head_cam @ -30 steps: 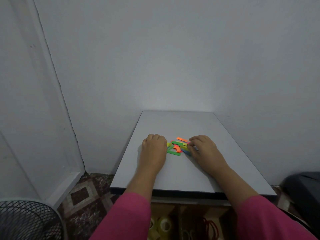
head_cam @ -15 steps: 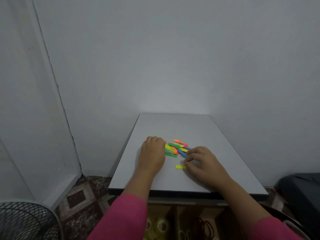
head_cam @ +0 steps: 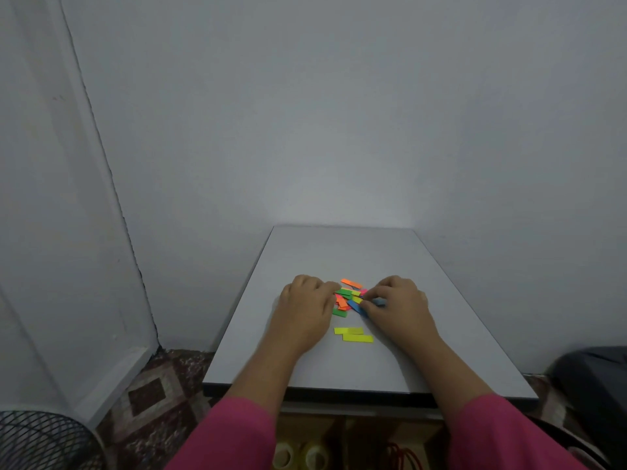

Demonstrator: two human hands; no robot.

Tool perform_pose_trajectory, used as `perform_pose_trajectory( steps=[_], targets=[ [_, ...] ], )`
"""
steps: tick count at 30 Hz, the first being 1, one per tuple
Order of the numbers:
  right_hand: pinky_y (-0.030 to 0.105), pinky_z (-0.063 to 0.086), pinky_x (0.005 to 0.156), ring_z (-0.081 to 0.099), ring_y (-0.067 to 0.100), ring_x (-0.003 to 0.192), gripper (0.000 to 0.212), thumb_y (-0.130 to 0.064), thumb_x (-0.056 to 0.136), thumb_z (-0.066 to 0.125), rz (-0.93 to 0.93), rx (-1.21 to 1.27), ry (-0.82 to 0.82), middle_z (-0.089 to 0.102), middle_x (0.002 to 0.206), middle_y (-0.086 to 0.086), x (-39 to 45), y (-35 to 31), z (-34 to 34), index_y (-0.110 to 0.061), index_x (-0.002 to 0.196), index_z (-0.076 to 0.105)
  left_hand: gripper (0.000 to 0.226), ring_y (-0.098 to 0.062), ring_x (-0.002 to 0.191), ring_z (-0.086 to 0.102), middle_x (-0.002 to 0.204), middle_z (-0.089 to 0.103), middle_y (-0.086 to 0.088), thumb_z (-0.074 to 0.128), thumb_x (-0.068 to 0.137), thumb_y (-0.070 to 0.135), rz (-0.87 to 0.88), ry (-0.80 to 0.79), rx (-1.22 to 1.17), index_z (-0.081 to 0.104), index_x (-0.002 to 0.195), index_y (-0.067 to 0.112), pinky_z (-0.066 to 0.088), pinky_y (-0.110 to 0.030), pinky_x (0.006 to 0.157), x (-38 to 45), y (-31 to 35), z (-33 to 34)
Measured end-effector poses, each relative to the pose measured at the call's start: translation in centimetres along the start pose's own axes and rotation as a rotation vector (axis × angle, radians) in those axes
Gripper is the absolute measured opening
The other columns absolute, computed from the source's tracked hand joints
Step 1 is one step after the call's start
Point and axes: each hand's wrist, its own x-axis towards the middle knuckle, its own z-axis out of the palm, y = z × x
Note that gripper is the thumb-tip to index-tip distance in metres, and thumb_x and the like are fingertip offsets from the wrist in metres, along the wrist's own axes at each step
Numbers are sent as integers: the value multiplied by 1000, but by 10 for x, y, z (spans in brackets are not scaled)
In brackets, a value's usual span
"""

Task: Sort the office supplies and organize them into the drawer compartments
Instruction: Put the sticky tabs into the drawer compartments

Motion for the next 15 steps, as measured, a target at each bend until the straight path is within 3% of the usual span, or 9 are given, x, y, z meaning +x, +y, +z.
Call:
perform_pose_trajectory(
  steps=[3,5,15],
  targets=[
    [31,32,78,51,17,101,17,-33,87,62,-40,-43,93,62,97,-5,-1,3,3,-24,88,76,40,-21,141,19,148,35,2,29,103,39,-7,-136,52,35,142,43,16,-37,112,7,-1,8],
    [31,32,78,51,19,99,19,-29,89,59,-41,-49,122,62,95,-3,0,3,5,-19,85,75,40,-22,144,10,153,29,3,27,103,42,-32,-160,49,34,141,47,10,-41,116,13,-2,11],
    [36,39,75,49,21,86,16,-19,87,56,60,50,138,58,83,1,-1,0,2,-10,75,62,30,-20,143,14,145,41,6,41,98,40,-121,-141,-63,60,121,37,12,-36,114,43,3,21]
  ],
)
